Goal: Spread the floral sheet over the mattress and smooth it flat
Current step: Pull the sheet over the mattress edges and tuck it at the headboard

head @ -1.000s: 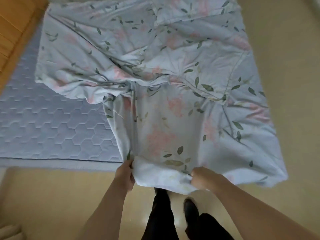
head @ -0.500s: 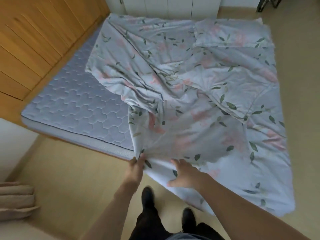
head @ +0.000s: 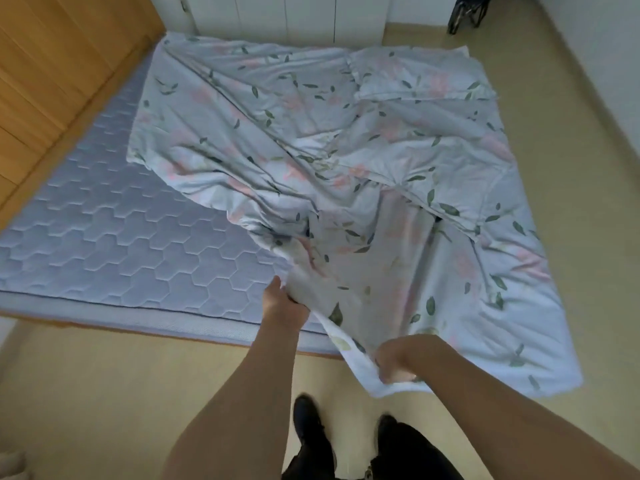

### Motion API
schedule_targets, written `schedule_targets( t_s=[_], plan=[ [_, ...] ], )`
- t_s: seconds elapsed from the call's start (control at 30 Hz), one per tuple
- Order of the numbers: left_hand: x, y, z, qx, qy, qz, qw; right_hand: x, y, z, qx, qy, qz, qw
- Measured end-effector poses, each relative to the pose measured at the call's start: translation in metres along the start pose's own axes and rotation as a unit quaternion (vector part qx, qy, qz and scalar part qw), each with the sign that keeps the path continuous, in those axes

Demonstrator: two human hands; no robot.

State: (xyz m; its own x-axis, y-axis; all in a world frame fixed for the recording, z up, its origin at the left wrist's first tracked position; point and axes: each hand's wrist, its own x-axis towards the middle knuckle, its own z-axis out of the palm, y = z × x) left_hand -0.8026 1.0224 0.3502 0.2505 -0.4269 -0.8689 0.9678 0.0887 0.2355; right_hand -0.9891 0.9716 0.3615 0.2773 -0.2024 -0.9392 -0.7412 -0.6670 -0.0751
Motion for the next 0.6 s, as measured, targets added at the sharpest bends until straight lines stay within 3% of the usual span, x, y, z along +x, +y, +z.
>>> schedule_targets(
  t_s=[0.1, 0.23, 0.33, 0.43, 0.53, 0.6],
  plan=[
    [0.011, 0.020, 0.007, 0.078, -0.034, -0.018, 0.996, -0.007, 0.005, 0.001, 0.008, -0.030, 0.041, 0.999],
    [0.009, 0.053, -0.012, 0.113, -0.082, 0.037, 0.989, -0.013, -0.012, -0.017, 0.004, -0.014, 0.051, 0.999],
    [-0.008, 0.079, -0.049, 0.113, -0.095, 0.092, 0.985, 0.002, -0.049, -0.032, 0.056, 0.098, -0.003, 0.994],
    [-0.030, 0.085, -0.091, 0.135, -0.126, 0.171, 0.968, 0.021, -0.102, -0.035, 0.069, 0.229, -0.099, 0.966],
    [-0.053, 0.089, -0.132, 0.154, -0.089, 0.258, 0.949, 0.035, -0.162, -0.036, -0.003, 0.324, -0.172, 0.930],
    [-0.061, 0.088, -0.154, 0.148, -0.066, 0.291, 0.943, 0.044, -0.188, -0.034, -0.067, 0.313, -0.204, 0.925]
  ],
)
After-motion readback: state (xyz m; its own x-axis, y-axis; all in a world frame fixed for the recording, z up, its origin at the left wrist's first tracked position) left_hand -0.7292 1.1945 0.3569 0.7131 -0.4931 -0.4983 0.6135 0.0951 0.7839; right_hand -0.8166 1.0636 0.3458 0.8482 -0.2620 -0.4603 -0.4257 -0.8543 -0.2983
